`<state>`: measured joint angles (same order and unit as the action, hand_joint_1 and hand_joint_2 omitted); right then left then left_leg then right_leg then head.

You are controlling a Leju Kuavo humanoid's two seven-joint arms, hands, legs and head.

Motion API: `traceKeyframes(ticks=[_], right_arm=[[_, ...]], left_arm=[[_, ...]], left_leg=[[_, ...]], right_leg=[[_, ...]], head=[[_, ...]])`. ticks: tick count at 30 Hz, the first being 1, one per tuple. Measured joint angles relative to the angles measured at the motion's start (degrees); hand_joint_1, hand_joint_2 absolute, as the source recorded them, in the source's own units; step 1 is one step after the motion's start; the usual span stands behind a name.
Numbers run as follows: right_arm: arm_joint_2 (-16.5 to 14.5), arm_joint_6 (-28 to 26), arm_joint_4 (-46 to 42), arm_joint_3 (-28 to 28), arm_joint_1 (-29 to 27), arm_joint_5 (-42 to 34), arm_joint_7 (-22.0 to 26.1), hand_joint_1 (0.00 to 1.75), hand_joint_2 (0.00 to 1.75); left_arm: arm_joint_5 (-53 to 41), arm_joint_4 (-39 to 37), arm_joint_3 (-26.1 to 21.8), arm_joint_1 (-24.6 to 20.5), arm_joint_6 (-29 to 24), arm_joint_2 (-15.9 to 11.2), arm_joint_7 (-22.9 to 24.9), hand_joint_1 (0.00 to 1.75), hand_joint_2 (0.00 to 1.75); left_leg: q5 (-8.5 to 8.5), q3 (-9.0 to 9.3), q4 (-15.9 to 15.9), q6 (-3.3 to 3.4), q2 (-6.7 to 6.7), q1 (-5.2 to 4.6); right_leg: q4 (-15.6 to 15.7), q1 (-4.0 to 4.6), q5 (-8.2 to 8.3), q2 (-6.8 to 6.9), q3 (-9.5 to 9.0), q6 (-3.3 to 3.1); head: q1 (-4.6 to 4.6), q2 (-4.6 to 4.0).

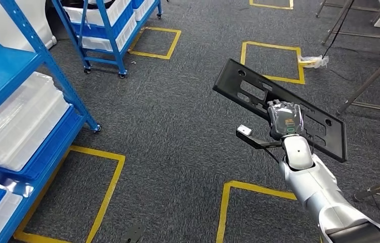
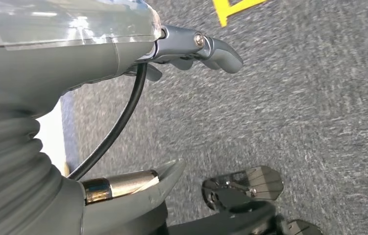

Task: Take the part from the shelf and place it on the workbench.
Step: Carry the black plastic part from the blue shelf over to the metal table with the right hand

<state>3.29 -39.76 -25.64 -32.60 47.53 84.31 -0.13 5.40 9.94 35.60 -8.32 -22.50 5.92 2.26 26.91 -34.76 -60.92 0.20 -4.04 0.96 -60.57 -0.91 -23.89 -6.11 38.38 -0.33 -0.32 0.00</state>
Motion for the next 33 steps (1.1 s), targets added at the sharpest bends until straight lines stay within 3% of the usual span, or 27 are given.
traceKeyframes(ticks=[1, 3, 5, 7, 9, 10, 11, 12, 14, 16, 18, 20, 22, 24, 25, 26, 27, 29, 31, 33], right_arm=[[0.07, 0.00, 0.00, 0.08, 0.00, -0.03, -0.01, 1.75, 1.75], [0.36, -0.01, 0.00, 0.23, -0.14, -0.08, -0.03, 1.75, 1.75], [0.60, -0.03, 0.00, 0.37, -0.19, -0.09, -0.05, 1.75, 1.75], [0.62, -0.06, 0.00, 0.45, -0.16, -0.05, -0.13, 1.75, 1.75], [0.62, -0.07, 0.00, 0.49, -0.46, -0.01, -0.31, 1.75, 1.75], [0.63, -0.07, 0.00, 0.51, -0.66, -0.01, -0.39, 1.75, 1.75], [0.64, -0.07, -0.01, 0.52, -0.78, -0.01, -0.45, 1.75, 1.75], [0.64, -0.07, -0.01, 0.55, -0.81, -0.01, -0.50, 1.75, 1.75], [0.63, -0.08, -0.03, 0.60, -0.70, -0.01, -0.58, 1.75, 1.75], [0.68, -0.08, -0.03, 0.66, -0.62, -0.01, -0.62, 1.75, 1.75], [0.81, -0.08, -0.04, 0.75, -0.63, -0.01, -0.63, 1.75, 1.75], [0.87, -0.08, -0.09, 0.85, -0.55, -0.01, -0.63, 1.75, 1.75], [0.83, -0.09, -0.14, 0.89, -0.41, -0.01, -0.64, 1.75, 1.75], [0.78, -0.09, -0.15, 0.90, -0.43, -0.01, -0.64, 1.75, 1.75], [0.76, -0.09, -0.15, 0.90, -0.47, -0.01, -0.62, 1.75, 1.75], [0.75, -0.09, -0.15, 0.92, -0.50, -0.01, -0.61, 1.75, 1.75], [0.75, -0.09, -0.15, 0.93, -0.50, -0.01, -0.59, 1.75, 1.75], [0.73, -0.09, -0.15, 0.96, -0.43, -0.01, -0.56, 1.75, 1.75], [0.71, -0.08, -0.15, 0.99, -0.37, -0.02, -0.56, 1.75, 1.75], [0.90, -0.08, -0.14, 1.08, -0.44, -0.03, -0.56, 1.75, 1.75]], left_arm=[[0.01, 0.00, 0.00, 0.01, -0.01, -0.02, 0.05, 0.00, 1.75], [0.01, 0.00, 0.00, -0.03, -0.01, 0.00, 0.11, 0.00, 1.75], [0.01, 0.00, 0.00, -0.10, 0.02, 0.03, 0.10, 0.00, 1.75], [0.01, 0.00, 0.00, -0.02, 0.04, 0.04, 0.09, 0.00, 1.75], [0.02, 0.00, 0.00, 0.16, 0.05, 0.02, 0.10, 0.00, 1.75], [0.02, 0.00, 0.00, 0.21, 0.05, 0.02, 0.10, 0.00, 1.75], [0.01, 0.00, 0.00, 0.21, 0.05, 0.02, 0.10, 0.00, 1.75], [0.01, 0.00, 0.00, 0.18, 0.06, 0.04, 0.10, 0.00, 1.75], [0.00, 0.00, 0.00, 0.11, 0.07, 0.06, 0.10, 0.00, 1.75], [0.00, 0.00, 0.00, 0.07, 0.07, 0.07, 0.10, 0.00, 1.75], [0.00, 0.01, 0.00, 0.03, 0.07, 0.08, 0.10, 0.00, 1.75], [0.00, 0.02, 0.00, -0.04, 0.07, 0.09, 0.09, 0.00, 1.75], [0.01, 0.02, 0.00, 0.04, 0.07, 0.09, 0.09, 0.00, 1.75], [0.01, 0.01, 0.00, 0.27, 0.07, 0.09, 0.09, 0.00, 1.75], [0.01, 0.00, 0.00, 0.35, 0.07, 0.09, 0.10, 0.00, 1.75], [-0.01, 0.00, 0.00, 0.37, 0.07, 0.09, 0.10, 0.00, 1.75], [-0.01, 0.00, 0.00, 0.35, 0.07, 0.08, 0.10, 0.00, 1.75], [-0.03, 0.00, 0.00, 0.29, 0.05, 0.04, 0.10, 0.00, 1.75], [-0.05, 0.00, 0.00, 0.24, 0.06, 0.03, 0.13, 0.00, 1.75], [-0.07, 0.00, 0.00, 0.19, 0.06, 0.04, 0.19, 0.00, 1.75]], left_leg=[[0.20, 0.25, 0.58, 0.15, -0.37, -0.10], [-0.21, 0.48, 1.30, 0.79, 0.73, -0.23], [-0.82, 0.82, 2.21, 1.65, 2.09, -0.14], [-1.05, 0.97, 2.63, 2.12, 3.48, -0.29], [-0.98, 0.96, 2.61, 2.25, 4.82, -0.47], [-0.91, 0.97, 2.59, 2.24, 5.50, -0.51], [-0.82, 1.01, 2.57, 2.16, 6.17, -0.53], [-0.68, 1.11, 2.54, 2.04, 6.84, -0.53], [-0.35, 1.31, 2.46, 1.66, 8.00, -0.75], [-0.05, 1.51, 2.46, 1.19, 8.97, -1.05], [0.35, 1.76, 2.47, 0.59, 9.80, -1.09], [1.79, 1.33, 0.79, 0.09, 8.45, -0.87], [4.92, -1.28, -5.17, -0.17, 5.74, -0.62], [7.42, -5.01, -12.33, -0.35, 4.61, -0.53], [7.30, -6.08, -13.89, -0.39, 4.48, -0.52], [6.13, -6.18, -13.35, -0.36, 4.39, -0.49], [4.11, -5.27, -10.77, -0.28, 4.12, -0.44], [0.34, -2.15, -3.21, -0.04, 1.97, -0.18], [-0.75, -0.38, 0.85, 0.18, 0.07, -0.07], [-0.76, -0.15, 1.32, 0.62, 0.58, -0.24]], right_leg=[[0.07, -0.13, 0.19, -0.62, 0.28, 0.49], [0.47, -0.47, 0.60, -1.52, 0.65, 1.40], [-1.21, -0.28, -0.60, 0.68, 1.62, 1.87], [-7.33, -0.06, -3.83, 4.23, 4.42, 2.13], [-13.51, -0.20, -6.04, 5.52, 7.25, 2.38], [-14.07, -0.28, -5.74, 5.75, 7.46, 2.43], [-12.33, -0.33, -4.49, 6.01, 6.47, 2.42], [-8.69, -0.33, -2.65, 6.61, 4.44, 2.34], [-1.31, 0.24, -0.38, 8.98, 0.42, 1.79], [1.24, 0.90, -0.28, 9.88, -0.87, 1.08], [1.43, 0.85, -0.13, 8.47, -0.93, 0.48], [1.87, 0.51, 0.05, 7.32, -1.26, -0.23], [2.04, 0.33, 0.12, 6.21, -1.53, -0.81], [1.91, 0.36, 0.10, 4.79, -1.54, -1.00], [1.82, 0.38, 0.08, 3.97, -1.53, -0.99], [1.69, 0.38, 0.05, 3.17, -1.52, -0.97], [1.54, 0.35, -0.02, 2.39, -1.52, -0.90], [1.01, 0.29, -0.23, 0.93, -1.31, -0.53], [0.65, 0.09, -0.23, -0.35, -0.79, 0.14], [0.87, -0.20, 0.12, -1.51, -0.40, 0.96]], head=[[-0.02, 0.00], [-0.02, 0.00], [0.20, 0.00], [0.42, 0.00], [0.47, 0.00], [0.47, 0.00], [0.48, 0.00], [0.48, 0.00], [0.46, 0.00], [0.44, 0.00], [0.42, 0.00], [0.39, 0.00], [0.37, 0.00], [0.36, 0.00], [0.36, 0.00], [0.36, 0.00], [0.37, 0.00], [0.38, 0.00], [0.39, 0.00], [0.40, 0.00]])
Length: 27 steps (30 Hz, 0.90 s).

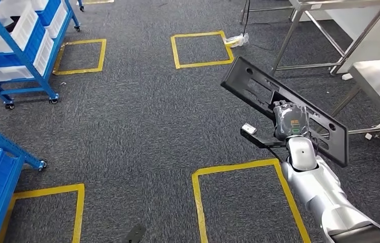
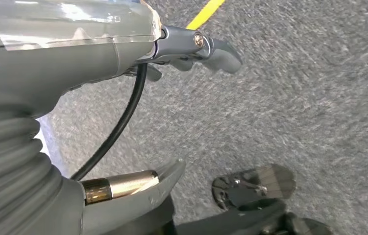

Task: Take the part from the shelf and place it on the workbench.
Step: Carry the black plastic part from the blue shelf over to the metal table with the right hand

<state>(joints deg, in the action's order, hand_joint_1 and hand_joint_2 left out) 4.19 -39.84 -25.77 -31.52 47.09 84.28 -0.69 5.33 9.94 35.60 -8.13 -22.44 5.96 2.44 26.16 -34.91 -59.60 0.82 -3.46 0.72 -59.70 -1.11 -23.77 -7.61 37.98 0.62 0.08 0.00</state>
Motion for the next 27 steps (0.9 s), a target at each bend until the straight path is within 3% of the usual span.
traceKeyframes(ticks=[1, 3, 5, 7, 8, 9, 11, 13, 17, 23, 25, 26, 27], right_arm=[[0.13, 0.00, 0.00, 0.04, -0.06, 0.00, 0.02, 1.75, 1.75], [0.32, -0.01, -0.01, 0.09, 0.00, 0.01, 0.07, 1.75, 1.75], [0.24, -0.01, -0.02, 0.09, 0.10, 0.01, 0.10, 1.75, 1.75], [0.24, -0.01, 0.00, 0.10, -0.03, 0.00, 0.05, 1.75, 1.75], [0.26, 0.00, 0.01, 0.13, -0.13, 0.00, 0.01, 1.75, 1.75], [0.28, 0.00, 0.02, 0.19, -0.16, 0.00, -0.03, 1.75, 1.75], [0.29, -0.01, 0.00, 0.33, -0.06, 0.00, -0.07, 1.75, 1.75], [0.28, -0.01, -0.02, 0.43, 0.04, -0.01, -0.09, 1.75, 1.75], [0.48, -0.01, -0.01, 0.56, -0.01, -0.02, -0.10, 1.75, 1.75], [0.49, -0.01, -0.02, 0.61, 0.02, -0.02, -0.10, 1.75, 1.75], [0.43, -0.02, -0.03, 0.66, 0.16, -0.02, -0.11, 1.75, 1.75], [0.35, -0.02, -0.04, 0.68, 0.17, -0.02, -0.14, 1.75, 1.75], [0.27, -0.03, -0.07, 0.72, 0.10, -0.02, -0.20, 1.75, 1.75]], left_arm=[[-0.03, 0.00, 0.00, -0.06, -0.02, 0.01, 0.02, 0.00, 1.75], [-0.12, 0.00, 0.00, -0.20, -0.05, 0.03, 0.02, 0.00, 1.75], [-0.17, 0.00, 0.00, -0.11, -0.07, 0.03, 0.02, 0.00, 1.75], [-0.19, 0.00, 0.00, 0.11, -0.03, 0.03, 0.03, 0.00, 1.75], [-0.24, 0.00, 0.00, 0.16, -0.02, 0.04, 0.03, 0.00, 1.75], [-0.30, 0.00, 0.00, 0.16, -0.01, 0.05, 0.03, 0.00, 1.75], [-0.42, 0.00, 0.00, 0.10, -0.02, 0.07, 0.02, 0.00, 1.75], [-0.21, 0.00, -0.01, 0.03, -0.03, 0.07, -0.04, 0.00, 1.75], [0.07, 0.00, -0.02, -0.08, -0.05, 0.08, -0.14, 0.00, 1.75], [0.03, 0.02, -0.02, -0.14, -0.06, 0.08, -0.16, 0.00, 1.75], [0.02, 0.02, -0.02, -0.23, -0.10, 0.07, -0.18, 0.00, 1.75], [0.02, 0.02, -0.02, -0.14, -0.13, 0.05, -0.17, 0.00, 1.75], [0.03, 0.01, -0.02, -0.03, -0.15, 0.04, -0.16, 0.00, 1.75]], left_leg=[[-0.25, 0.16, 0.40, 0.42, 0.65, -0.04], [-0.79, 0.44, 1.26, 1.25, 2.01, 0.03], [-0.92, 0.49, 1.54, 1.61, 3.29, -0.05], [-0.80, 0.48, 1.50, 1.62, 4.60, -0.09], [-0.71, 0.50, 1.46, 1.54, 5.29, -0.09], [-0.58, 0.53, 1.39, 1.42, 5.95, -0.09], [-0.22, 0.69, 1.21, 1.05, 7.15, -0.24], [0.11, 0.88, 1.07, 0.57, 8.17, -0.56], [0.39, 1.33, 1.23, -0.23, 9.84, -0.72], [0.51, 1.46, 1.23, -0.42, 10.17, -0.71], [2.40, 0.42, -1.55, -0.74, 7.76, -0.40], [4.47, -1.60, -5.91, -0.93, 6.18, -0.24], [4.64, -2.84, -8.02, -0.92, 4.41, -0.09]], right_leg=[[-0.08, -0.06, -0.06, 0.44, 0.17, 0.28], [-2.56, 0.07, -1.74, 3.27, 1.45, 0.66], [-9.02, 0.15, -5.13, 6.25, 4.37, 0.94], [-14.40, -0.02, -6.88, 7.01, 6.84, 1.28], [-14.35, -0.11, -6.29, 7.24, 6.76, 1.38], [-12.09, -0.17, -4.82, 7.62, 5.54, 1.41], [-4.37, 0.18, -1.67, 10.01, 1.42, 1.16], [0.06, 0.81, -0.62, 11.67, -0.76, 0.53], [0.33, 1.26, -0.70, 10.09, -0.57, -0.31], [0.46, 1.23, -0.63, 9.77, -0.69, -0.51], [0.73, 0.87, -0.56, 8.98, -1.10, -1.14], [0.84, 0.76, -0.54, 8.10, -1.31, -1.50], [0.82, 0.69, -0.57, 6.40, -1.53, -1.85]], head=[[0.03, 0.00], [0.17, 0.00], [0.29, 0.00], [0.32, 0.00], [0.32, 0.00], [0.33, 0.00], [0.34, 0.00], [0.28, 0.00], [0.23, 0.00], [0.24, 0.00], [0.21, 0.00], [0.20, 0.00], [0.18, 0.00]])
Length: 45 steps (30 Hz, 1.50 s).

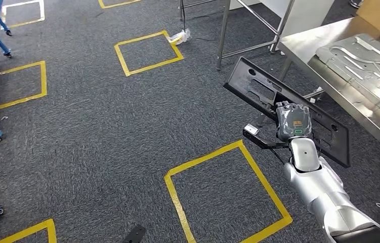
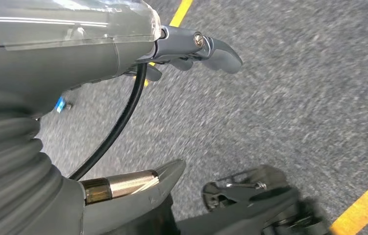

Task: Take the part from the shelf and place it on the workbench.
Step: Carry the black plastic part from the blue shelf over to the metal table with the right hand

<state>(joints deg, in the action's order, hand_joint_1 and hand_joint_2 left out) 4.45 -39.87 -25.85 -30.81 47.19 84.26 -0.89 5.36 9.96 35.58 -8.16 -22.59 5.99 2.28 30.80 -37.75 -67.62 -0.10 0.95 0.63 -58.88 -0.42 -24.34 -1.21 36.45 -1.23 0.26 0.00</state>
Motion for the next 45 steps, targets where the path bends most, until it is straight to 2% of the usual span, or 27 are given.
traceKeyframes(ticks=[2, 3, 4, 6, 8, 10, 12, 13, 14, 17, 19, 21, 22, 24, 25, 27, 28, 29, 31, 33, 35, 37, 39, 41, 43, 44, 45], right_arm=[[-0.12, 0.00, -0.24, 0.04, -0.28, 0.02, -0.26, 1.75, 1.75], [-0.15, 0.00, -0.37, 0.06, -0.39, 0.03, -0.42, 1.75, 1.75], [-0.16, 0.00, -0.49, 0.09, -0.51, 0.04, -0.55, 1.75, 1.75], [-0.02, 0.00, -0.57, 0.16, -0.83, 0.04, -0.68, 1.75, 1.75], [0.20, -0.02, -0.77, 0.22, -0.99, 0.05, -0.71, 1.75, 1.75], [0.22, -0.05, -1.00, 0.23, -0.94, 0.18, -0.78, 1.75, 1.75], [0.22, -0.05, -1.07, 0.23, -1.07, 0.45, -0.95, 1.75, 1.75], [0.24, -0.04, -1.07, 0.23, -1.19, 0.63, -1.02, 1.75, 1.75], [0.26, -0.04, -1.07, 0.23, -1.26, 0.80, -1.10, 1.75, 1.75], [0.29, -0.04, -1.13, 0.24, -1.18, 1.05, -1.17, 1.75, 1.75], [0.32, -0.04, -1.22, 0.25, -1.14, 1.08, -1.18, 1.75, 1.75], [0.48, -0.05, -1.28, 0.25, -1.16, 1.09, -1.19, 1.75, 1.75], [0.57, -0.05, -1.31, 0.25, -1.16, 1.09, -1.19, 1.75, 1.75], [0.66, -0.05, -1.37, 0.25, -0.97, 1.17, -1.17, 1.75, 1.75], [0.66, -0.03, -1.39, 0.25, -0.88, 1.26, -1.16, 1.75, 1.75], [0.66, 0.02, -1.38, 0.25, -0.78, 1.50, -1.08, 1.75, 1.75], [0.67, 0.05, -1.37, 0.25, -0.80, 1.62, -1.00, 1.75, 1.75], [0.67, 0.07, -1.37, 0.25, -0.81, 1.72, -0.93, 1.75, 1.75], [0.68, 0.10, -1.37, 0.25, -0.81, 1.84, -0.83, 1.75, 1.75], [0.68, 0.15, -1.35, 0.25, -0.80, 1.90, -0.78, 1.75, 1.75], [0.78, 0.26, -1.29, 0.25, -0.80, 1.95, -0.71, 1.75, 1.75], [1.08, 0.32, -1.24, 0.26, -0.85, 1.96, -0.65, 1.75, 1.75], [1.35, 0.32, -1.23, 0.27, -0.72, 1.96, -0.59, 1.75, 1.75], [1.39, 0.32, -1.23, 0.27, -0.46, 1.96, -0.54, 1.75, 1.75], [1.39, 0.31, -1.15, 0.27, -0.40, 1.97, -0.43, 1.75, 1.75], [1.39, 0.30, -1.09, 0.27, -0.43, 2.04, -0.29, 1.75, 1.75], [1.39, 0.31, -1.02, 0.27, -0.43, 2.29, -0.16, 1.75, 1.75]], left_arm=[[0.02, -0.01, 0.00, 0.31, -0.05, -0.11, 0.03, 0.00, 1.75], [0.03, -0.01, -0.01, 0.35, -0.10, -0.16, 0.04, 0.00, 1.75], [0.04, -0.01, -0.01, 0.38, -0.14, -0.20, 0.05, 0.00, 1.75], [0.05, -0.01, -0.02, 0.36, -0.20, -0.16, 0.08, 0.00, 1.75], [0.05, 0.01, -0.02, 0.23, -0.25, -0.11, 0.05, 0.00, 1.75], [0.07, 0.01, -0.02, 0.22, -0.27, -0.06, 0.00, 0.00, 1.75], [0.09, -0.01, -0.02, 0.47, -0.27, -0.04, -0.02, 0.00, 1.75], [0.10, -0.01, -0.02, 0.61, -0.27, -0.04, -0.02, 0.00, 1.75], [0.10, -0.01, -0.02, 0.70, -0.27, -0.02, -0.04, 0.00, 1.75], [0.10, 0.01, -0.03, 0.71, -0.27, 0.04, -0.10, 0.00, 1.75], [0.09, 0.01, -0.04, 0.69, -0.27, 0.05, -0.12, 0.00, 1.75], [0.09, 0.01, -0.04, 0.68, -0.27, 0.06, -0.13, 0.00, 1.75], [0.09, 0.01, -0.04, 0.64, -0.27, 0.06, -0.14, 0.00, 1.75], [0.06, 0.01, -0.04, 0.55, -0.26, 0.06, -0.23, 0.00, 1.75], [0.05, 0.01, -0.04, 0.58, -0.24, 0.06, -0.27, 0.00, 1.75], [0.05, 0.01, -0.04, 0.83, -0.15, 0.06, -0.27, 0.00, 1.75], [0.06, 0.01, -0.04, 0.95, -0.11, 0.06, -0.27, 0.00, 1.75], [0.06, 0.01, -0.04, 1.02, -0.08, 0.06, -0.26, 0.00, 1.75], [0.06, 0.01, -0.04, 0.98, -0.05, 0.05, -0.25, 0.00, 1.75], [0.06, 0.01, -0.04, 0.95, -0.05, 0.00, -0.25, 0.00, 1.75], [0.07, 0.01, -0.05, 0.89, -0.05, 0.01, -0.23, 0.00, 1.75], [0.08, 0.01, -0.07, 0.76, -0.06, 0.12, -0.19, 0.00, 1.75], [0.07, 0.01, -0.07, 0.64, -0.07, 0.21, -0.20, 0.00, 1.75], [0.06, 0.01, -0.07, 0.62, -0.04, 0.31, -0.24, 0.00, 1.75], [0.06, 0.01, -0.07, 0.79, 0.00, 0.37, -0.25, 0.00, 1.75], [0.07, 0.01, -0.07, 0.86, 0.01, 0.37, -0.25, 0.00, 1.75], [0.08, 0.01, -0.07, 0.88, 0.01, 0.38, -0.24, 0.00, 1.75]], left_leg=[[-2.25, 0.25, 2.17, 0.57, -3.45, 0.13], [-4.51, 1.91, 6.31, 0.91, -4.70, 0.10], [-4.88, 2.82, 8.23, 1.12, -5.64, 0.06], [-5.10, 3.20, 8.90, 1.44, -4.51, 0.02], [-5.60, 3.69, 10.00, 2.03, -3.08, 0.25], [-5.83, 3.99, 10.62, 2.42, -1.71, 0.28], [-5.67, 4.03, 10.60, 2.47, -0.33, 0.26], [-5.54, 4.06, 10.55, 2.41, 0.40, 0.29], [-5.38, 4.11, 10.44, 2.29, 1.10, 0.34], [-4.54, 4.47, 9.82, 1.53, 3.00, 0.37], [-4.05, 4.72, 9.58, 0.86, 4.02, 0.12], [-3.76, 5.13, 9.70, 0.16, 5.06, 0.02], [-3.39, 5.29, 9.49, -0.18, 4.76, 0.13], [-1.37, 4.34, 6.63, -0.61, 2.45, 0.43], [0.41, 2.82, 3.29, -0.69, 0.92, 0.54], [3.61, -1.20, -4.67, -0.73, -0.34, 0.56], [4.03, -2.69, -7.20, -0.68, -0.51, 0.54], [3.23, -3.21, -7.52, -0.52, -0.60, 0.53], [-1.08, -1.32, -1.93, 0.15, -1.36, 0.43], [-4.45, 1.72, 5.44, 1.11, -3.89, 0.41], [-4.93, 3.06, 8.39, 1.56, -5.32, 0.25], [-5.15, 3.49, 9.28, 1.67, -4.20, 0.20], [-5.63, 4.09, 10.50, 2.18, -2.77, 0.46], [-5.80, 4.45, 11.09, 2.56, -1.41, 0.50], [-5.59, 4.54, 11.02, 2.52, -0.16, 0.50], [-5.44, 4.62, 10.94, 2.39, 0.37, 0.54], [-5.26, 4.72, 10.82, 2.19, 0.79, 0.63]], right_leg=[[-0.44, 0.07, -0.14, -3.44, 0.12, 0.10], [-0.59, -0.06, -0.12, -4.87, 0.29, 0.39], [-0.58, -0.28, -0.03, -5.67, 0.51, 0.79], [-0.34, -0.61, 0.22, -6.75, 0.79, 1.57], [-1.66, -0.38, -0.79, -4.79, 1.62, 2.06], [-7.09, -0.18, -3.78, -1.18, 4.28, 2.41], [-13.68, -0.51, -6.22, 0.38, 7.52, 2.86], [-14.87, -0.75, -6.09, 0.72, 8.15, 3.10], [-13.94, -0.97, -4.98, 1.05, 7.72, 3.31], [-3.28, -0.90, -0.31, 3.91, 2.16, 3.47], [-0.14, -0.33, 0.10, 5.09, 0.55, 2.89], [-0.22, -0.08, 0.03, 3.94, 0.65, 2.06], [-0.06, -0.18, 0.05, 3.32, 0.50, 1.68], [0.29, -0.48, 0.13, 2.20, 0.05, 0.84], [0.37, -0.54, 0.12, 1.61, -0.11, 0.52], [0.27, -0.34, 0.03, 0.23, -0.17, 0.12], [0.18, -0.21, -0.03, -0.61, -0.18, 0.03], [0.06, -0.09, -0.08, -1.48, -0.19, -0.03], [-0.13, 0.03, -0.18, -3.16, -0.26, -0.03], [-0.29, 0.04, -0.24, -4.51, -0.17, 0.21], [-0.24, -0.34, -0.05, -5.72, 0.23, 0.90], [0.04, -0.68, 0.20, -6.62, 0.53, 1.73], [-1.48, -0.43, -0.93, -4.14, 1.35, 2.23], [-7.25, -0.35, -4.05, -0.54, 4.12, 2.60], [-13.88, -0.75, -6.44, 0.52, 7.42, 3.12], [-14.93, -0.99, -6.23, 0.75, 7.98, 3.41], [-13.84, -1.25, -5.04, 0.95, 7.43, 3.69]], head=[[0.05, 0.00], [0.04, 0.00], [0.04, 0.00], [0.00, 0.00], [0.21, 0.00], [0.56, 0.00], [0.74, 0.00], [0.74, 0.00], [0.74, 0.00], [0.75, 0.00], [0.70, 0.00], [0.65, 0.00], [0.63, 0.00], [0.57, 0.00], [0.52, 0.00], [0.50, 0.00], [0.49, 0.00], [0.49, 0.00], [0.49, 0.00], [0.55, 0.00], [0.53, 0.00], [0.47, 0.00], [0.61, 0.00], [0.80, 0.00], [0.88, 0.00], [0.88, 0.00], [0.87, 0.00]])
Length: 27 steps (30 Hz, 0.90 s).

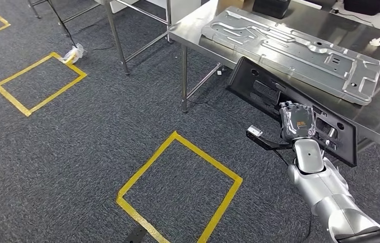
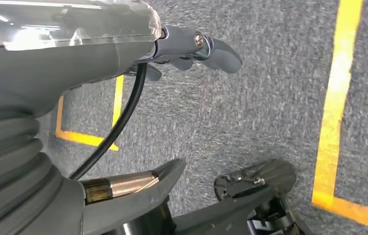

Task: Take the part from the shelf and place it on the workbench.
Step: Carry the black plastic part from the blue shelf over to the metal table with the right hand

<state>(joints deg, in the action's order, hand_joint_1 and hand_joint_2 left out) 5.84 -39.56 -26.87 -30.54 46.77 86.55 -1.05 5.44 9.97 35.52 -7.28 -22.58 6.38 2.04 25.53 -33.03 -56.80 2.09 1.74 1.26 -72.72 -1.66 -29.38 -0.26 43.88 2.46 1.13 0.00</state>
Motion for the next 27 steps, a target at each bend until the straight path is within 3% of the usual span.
traceKeyframes(ticks=[2, 4, 5, 7, 10, 12, 14, 16, 18, 20, 22, 23, 24, 26, 27], right_arm=[[-0.01, 0.13, 0.07, -0.01, 0.09, 1.03, 0.07, 1.75, 1.75], [-0.08, 0.43, 0.16, -0.09, 0.27, 2.23, 0.14, 1.75, 1.75], [-0.15, 0.58, 0.23, -0.20, 0.29, 2.61, 0.32, 1.75, 1.75], [-0.40, 0.92, 0.37, -0.71, 0.25, 3.02, 0.81, 1.75, 1.75], [-1.21, 1.51, 0.55, -1.99, 0.48, 3.11, 1.50, 1.75, 1.75], [-1.86, 1.88, 0.61, -2.77, 0.49, 3.12, 1.87, 1.75, 1.75], [-2.25, 2.30, 0.67, -3.60, 0.57, 3.18, 2.30, 1.75, 1.75], [-2.39, 2.67, 0.80, -4.38, 0.72, 3.28, 2.56, 1.75, 1.75], [-2.37, 2.85, 1.06, -4.78, 0.55, 3.30, 2.58, 1.75, 1.75], [-2.37, 2.90, 1.24, -5.01, 0.46, 3.30, 2.58, 1.75, 1.75], [-2.42, 2.90, 1.27, -5.16, 0.57, 3.30, 2.58, 1.75, 1.75], [-2.52, 2.91, 1.30, -5.25, 0.68, 3.30, 2.58, 1.75, 1.75], [-2.56, 2.93, 1.37, -5.33, 0.69, 3.30, 2.60, 1.75, 1.75], [-2.64, 3.01, 1.55, -5.43, 0.56, 3.30, 2.61, 1.75, 1.75], [-2.62, 3.05, 1.64, -5.44, 0.41, 3.29, 2.62, 1.75, 1.75]], left_arm=[[0.17, 0.00, -0.01, -0.09, 0.05, 0.05, 0.18, 0.00, 1.75], [0.47, 0.00, -0.09, -0.26, 0.09, 0.10, 0.56, 0.00, 1.75], [0.58, 0.00, -0.14, -0.27, 0.09, 0.10, 0.73, 0.00, 1.75], [0.69, 0.00, -0.22, -0.16, 0.08, 0.06, 0.96, 0.00, 1.75], [0.64, 0.00, -0.29, 0.01, 0.05, -0.12, 1.00, 0.00, 1.75], [0.51, 0.02, -0.31, 0.03, 0.05, 0.05, 0.97, 0.00, 1.75], [0.42, 0.04, -0.32, -0.11, 0.06, 0.24, 0.93, 0.00, 1.75], [0.38, 0.04, -0.33, -0.26, 0.08, 0.29, 0.91, 0.00, 1.75], [0.36, 0.04, -0.33, -0.02, 0.13, 0.43, 0.91, 0.00, 1.75], [0.36, 0.04, -0.33, 0.29, 0.15, 0.52, 0.91, 0.00, 1.75], [0.34, 0.03, -0.35, 0.18, 0.11, 0.39, 0.91, 0.00, 1.75], [0.34, 0.02, -0.37, 0.08, 0.07, 0.39, 0.91, 0.00, 1.75], [0.33, 0.02, -0.39, 0.05, 0.01, 0.36, 0.91, 0.00, 1.75], [0.33, 0.01, -0.40, 0.21, -0.08, 0.61, 0.91, 0.00, 1.75], [0.33, 0.02, -0.40, 0.28, -0.10, 0.68, 0.90, 0.00, 1.75]], left_leg=[[0.53, 0.25, -0.42, -0.62, 0.65, 0.19], [1.04, 0.21, -0.97, -1.33, 1.12, 0.03], [1.29, 0.15, -1.20, -1.44, 1.20, -0.15], [1.42, 0.05, -1.32, -0.97, 1.23, -0.29], [1.04, 0.52, -0.39, -0.47, 1.12, -0.54], [-0.80, 3.38, 4.20, 0.33, 1.03, -0.32], [-2.59, 6.45, 8.97, 0.89, 1.14, 0.39], [-2.76, 7.25, 9.82, 0.22, 1.27, 0.93], [-1.91, 7.32, 8.92, -1.15, 1.12, 1.86], [-0.27, 7.06, 6.72, -2.96, 0.97, 3.30], [1.86, 6.08, 3.55, -5.08, 0.92, 4.45], [2.71, 5.46, 2.11, -5.96, 0.90, 4.65], [3.27, 4.99, 1.16, -6.62, 0.86, 4.64], [3.83, 4.82, 0.46, -7.22, 0.86, 4.65], [4.31, 4.81, -0.02, -7.18, 0.74, 4.82]], right_leg=[[7.31, -0.38, 3.61, 0.73, -3.84, 0.42], [12.95, -0.18, 5.21, 1.25, -6.85, 0.20], [13.85, -0.12, 5.12, 1.36, -7.30, -0.02], [13.99, -0.21, 5.13, 1.23, -7.35, -0.37], [15.15, -0.86, 5.61, 1.19, -7.81, -0.31], [16.50, -0.74, 5.97, 0.95, -8.76, -0.40], [14.46, -0.42, 4.81, 0.55, -8.09, -0.37], [8.39, -0.70, 2.45, 0.28, -5.04, 0.27], [5.16, -1.49, 2.29, 0.27, -2.98, 1.38], [9.22, -2.54, 5.35, 0.54, -4.44, 2.91], [12.88, -2.80, 6.38, 0.56, -6.05, 4.10], [12.85, -2.68, 5.74, 0.33, -6.04, 3.63], [11.66, -2.39, 4.71, 0.02, -5.57, 2.70], [10.26, -2.14, 3.74, -0.48, -5.04, 0.47], [10.15, -1.97, 3.44, -0.59, -5.20, -0.06]], head=[[0.01, 0.00], [-0.05, 0.00], [-0.11, 0.00], [-0.19, 0.00], [-0.27, 0.00], [-0.33, 0.00], [-0.25, 0.00], [-0.21, 0.00], [-0.21, 0.00], [-0.19, 0.00], [0.01, 0.00], [0.02, 0.00], [-0.01, 0.00], [-0.39, 0.00], [-0.68, 0.00]])
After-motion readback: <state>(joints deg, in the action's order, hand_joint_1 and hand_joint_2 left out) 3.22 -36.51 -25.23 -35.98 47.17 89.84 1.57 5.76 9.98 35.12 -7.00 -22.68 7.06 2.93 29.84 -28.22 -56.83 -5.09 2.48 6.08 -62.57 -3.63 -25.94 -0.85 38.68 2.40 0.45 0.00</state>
